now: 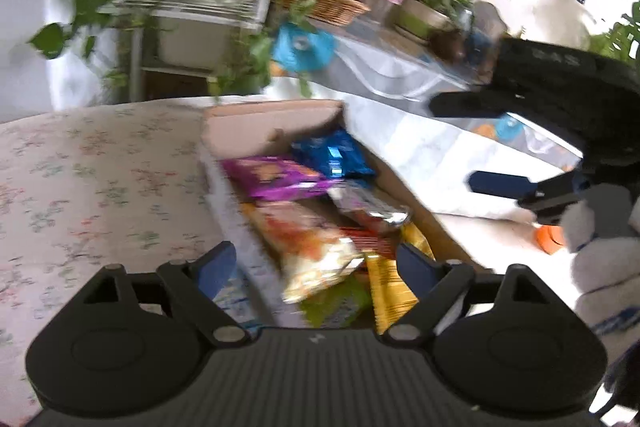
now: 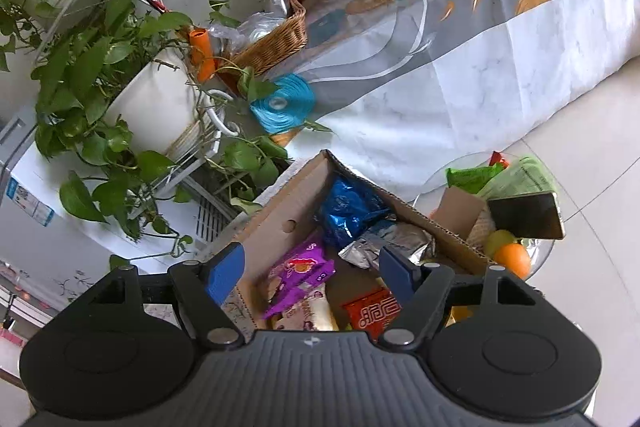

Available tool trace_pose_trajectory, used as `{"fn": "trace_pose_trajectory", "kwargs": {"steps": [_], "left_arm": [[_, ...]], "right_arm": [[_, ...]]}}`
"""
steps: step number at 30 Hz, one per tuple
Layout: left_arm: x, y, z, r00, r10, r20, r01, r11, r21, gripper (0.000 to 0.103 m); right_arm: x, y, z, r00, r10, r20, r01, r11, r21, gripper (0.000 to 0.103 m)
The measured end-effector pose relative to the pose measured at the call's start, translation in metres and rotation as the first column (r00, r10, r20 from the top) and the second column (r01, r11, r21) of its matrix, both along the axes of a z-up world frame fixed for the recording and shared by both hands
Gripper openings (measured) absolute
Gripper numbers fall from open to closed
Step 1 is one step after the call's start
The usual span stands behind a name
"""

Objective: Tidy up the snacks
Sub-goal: 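Open both tools to drop the yellow packets into the box, then move both tools toward the pink and light-blue Amerie packets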

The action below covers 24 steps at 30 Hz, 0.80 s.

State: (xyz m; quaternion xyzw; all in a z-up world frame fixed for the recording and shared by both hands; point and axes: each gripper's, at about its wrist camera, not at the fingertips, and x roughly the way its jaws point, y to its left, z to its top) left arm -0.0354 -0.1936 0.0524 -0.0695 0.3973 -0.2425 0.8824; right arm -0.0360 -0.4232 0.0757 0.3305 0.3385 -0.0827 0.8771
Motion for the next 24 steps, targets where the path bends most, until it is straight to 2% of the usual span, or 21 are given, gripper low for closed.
{"fn": "trace_pose_trajectory", "kwargs": {"steps": [6,11,24], "left_arm": [[-0.002,0.036,-0.012,0.997,0.08,-0.013,-0.079,0.996,0.044,0.087],[-0.01,0.051,-0.027,0.996,0.086,-0.024,-0.084,0.992,0.098,0.087],[-0.024,0.031,-0.075,0.999,0.013,-0.046,-0.001,0.97,0.241,0.087]], "right_arm": [[0.005,0.01,0.001,0.997,0.077,0.02,-0.077,0.996,0.032,0.084],[0.01,0.026,0.004,0.986,0.164,0.033,-0.165,0.986,0.037,0.086],[0.016,0.054,0.006,0.947,0.32,0.034,-0.321,0.946,0.038,0.089]]}}
